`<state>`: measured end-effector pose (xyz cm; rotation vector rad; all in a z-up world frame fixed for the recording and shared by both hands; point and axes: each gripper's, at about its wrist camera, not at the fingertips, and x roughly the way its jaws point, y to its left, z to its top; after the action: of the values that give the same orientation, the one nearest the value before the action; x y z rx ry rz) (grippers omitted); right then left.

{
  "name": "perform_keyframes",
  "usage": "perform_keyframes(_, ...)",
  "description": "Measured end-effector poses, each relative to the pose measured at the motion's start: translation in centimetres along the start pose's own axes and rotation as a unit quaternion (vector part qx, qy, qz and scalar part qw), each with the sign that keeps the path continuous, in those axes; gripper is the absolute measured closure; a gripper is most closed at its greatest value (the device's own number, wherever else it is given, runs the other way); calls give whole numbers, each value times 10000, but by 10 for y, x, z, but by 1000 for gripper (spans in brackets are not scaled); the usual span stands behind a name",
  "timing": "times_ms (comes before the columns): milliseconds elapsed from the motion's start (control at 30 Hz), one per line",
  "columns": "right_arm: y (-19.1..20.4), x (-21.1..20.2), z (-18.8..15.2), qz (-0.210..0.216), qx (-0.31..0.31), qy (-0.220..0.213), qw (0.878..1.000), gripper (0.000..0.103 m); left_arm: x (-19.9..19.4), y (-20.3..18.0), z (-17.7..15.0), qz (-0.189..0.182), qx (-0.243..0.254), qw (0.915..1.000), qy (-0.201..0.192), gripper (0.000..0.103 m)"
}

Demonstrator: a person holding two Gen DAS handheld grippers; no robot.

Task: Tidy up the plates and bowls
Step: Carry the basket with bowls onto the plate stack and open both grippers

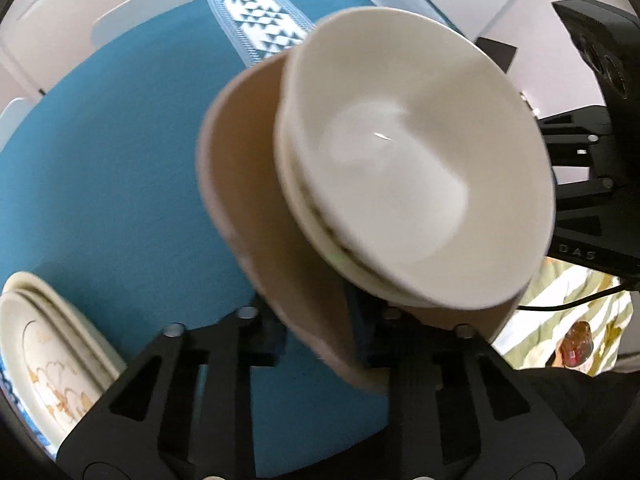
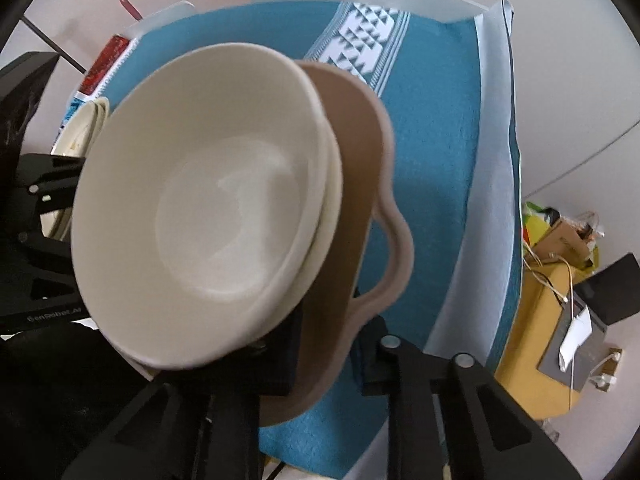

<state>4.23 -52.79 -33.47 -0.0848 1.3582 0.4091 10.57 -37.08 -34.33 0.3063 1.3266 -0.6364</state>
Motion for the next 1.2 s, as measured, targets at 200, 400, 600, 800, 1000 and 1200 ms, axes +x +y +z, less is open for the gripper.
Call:
perform_keyframes(200,-1,-2,-1,-117,-38,-203,9997,91,-1,-12,2,253,107,9996,-101,84)
perform_keyframes(400,6,-7,9,-329,-144,-406,9985,91,-5,-15,3,379,42,9990,-221,84)
perform_keyframes(600,11,-8,11,-387,-190,-592,9973,91,-17,-37,-20,512,7,9979,-395,84)
perform_keyframes(800,28,-28,28,-436,-349,-779,9954,91,-55,-38,-26,670,-177,9957,-618,84)
perform_keyframes(1000,65,-55,49,-414,-662,-877,9931,91,-103,-29,-50,803,-450,9927,-776,84)
perform_keyframes(1200,123,-62,64,-291,-885,-923,9914,91,-139,-11,-90,966,-640,9901,-795,84)
